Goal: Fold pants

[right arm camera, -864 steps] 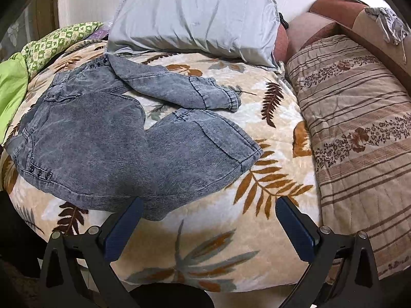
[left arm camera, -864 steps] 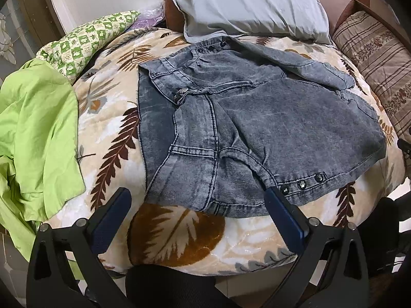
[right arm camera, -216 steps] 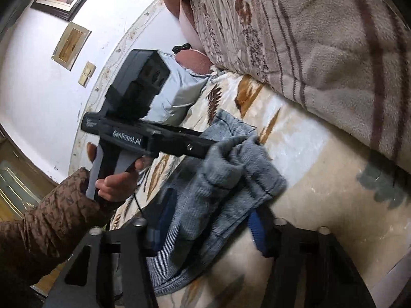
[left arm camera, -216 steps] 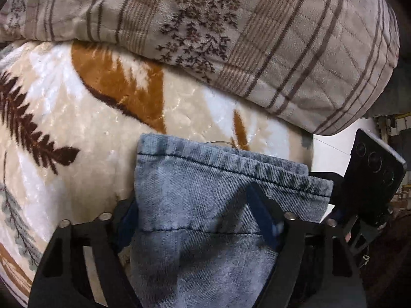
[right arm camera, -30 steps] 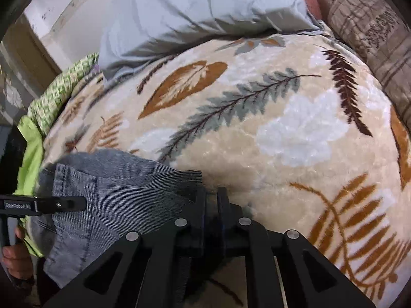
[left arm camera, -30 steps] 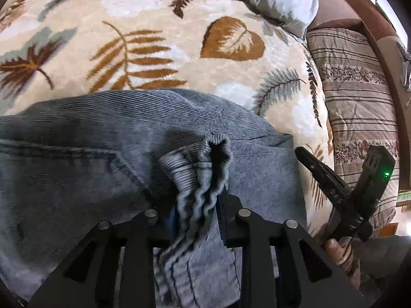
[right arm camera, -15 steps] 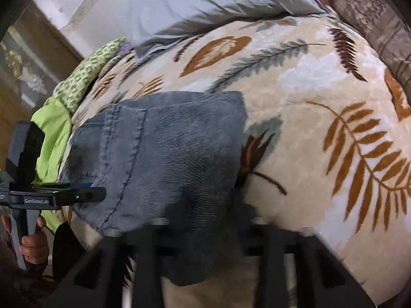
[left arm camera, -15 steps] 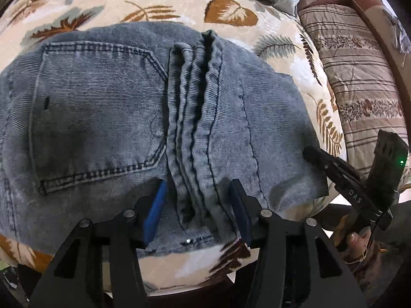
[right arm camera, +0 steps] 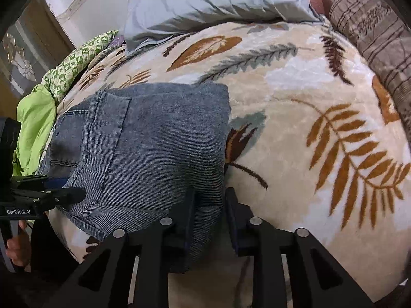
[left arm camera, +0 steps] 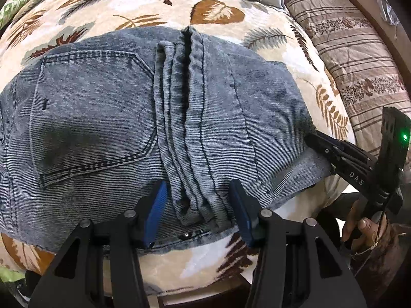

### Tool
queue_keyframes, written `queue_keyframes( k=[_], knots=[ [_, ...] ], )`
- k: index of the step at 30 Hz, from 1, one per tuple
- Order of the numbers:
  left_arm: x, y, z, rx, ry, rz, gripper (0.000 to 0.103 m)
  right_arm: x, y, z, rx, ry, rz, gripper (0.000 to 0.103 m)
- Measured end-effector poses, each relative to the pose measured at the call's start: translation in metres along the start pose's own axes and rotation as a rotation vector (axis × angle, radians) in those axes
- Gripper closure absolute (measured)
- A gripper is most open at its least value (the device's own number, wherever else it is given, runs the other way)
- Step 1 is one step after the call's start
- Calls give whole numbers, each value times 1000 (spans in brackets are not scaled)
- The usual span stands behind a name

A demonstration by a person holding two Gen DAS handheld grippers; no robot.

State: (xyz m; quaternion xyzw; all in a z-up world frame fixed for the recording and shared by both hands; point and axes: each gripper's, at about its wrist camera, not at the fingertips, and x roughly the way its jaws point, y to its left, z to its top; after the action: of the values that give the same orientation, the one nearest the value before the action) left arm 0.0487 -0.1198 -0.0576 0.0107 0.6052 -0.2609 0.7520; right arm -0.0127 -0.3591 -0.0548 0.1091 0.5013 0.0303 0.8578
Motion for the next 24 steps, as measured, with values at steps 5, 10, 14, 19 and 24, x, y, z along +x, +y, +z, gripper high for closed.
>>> queue_keyframes(
  k=[5, 10, 14, 19, 24],
  knots=[
    [-25, -8, -4, 34, -85, 7, 54, -31, 17, 6, -49, -70, 1, 77],
    [-20, -17, -8, 82, -78, 38, 54, -39, 33, 1, -91, -84, 7, 77],
    [1, -13, -13, 85, -24, 57, 53, -20, 34, -11, -101, -32, -3, 78],
    [1, -9, -13, 75, -22, 26, 51, -6, 29, -19, -73, -18, -18, 78],
    [-20, 8, -11, 47, -36, -11, 49, -26, 45, -16, -84, -65, -36, 57]
  ],
)
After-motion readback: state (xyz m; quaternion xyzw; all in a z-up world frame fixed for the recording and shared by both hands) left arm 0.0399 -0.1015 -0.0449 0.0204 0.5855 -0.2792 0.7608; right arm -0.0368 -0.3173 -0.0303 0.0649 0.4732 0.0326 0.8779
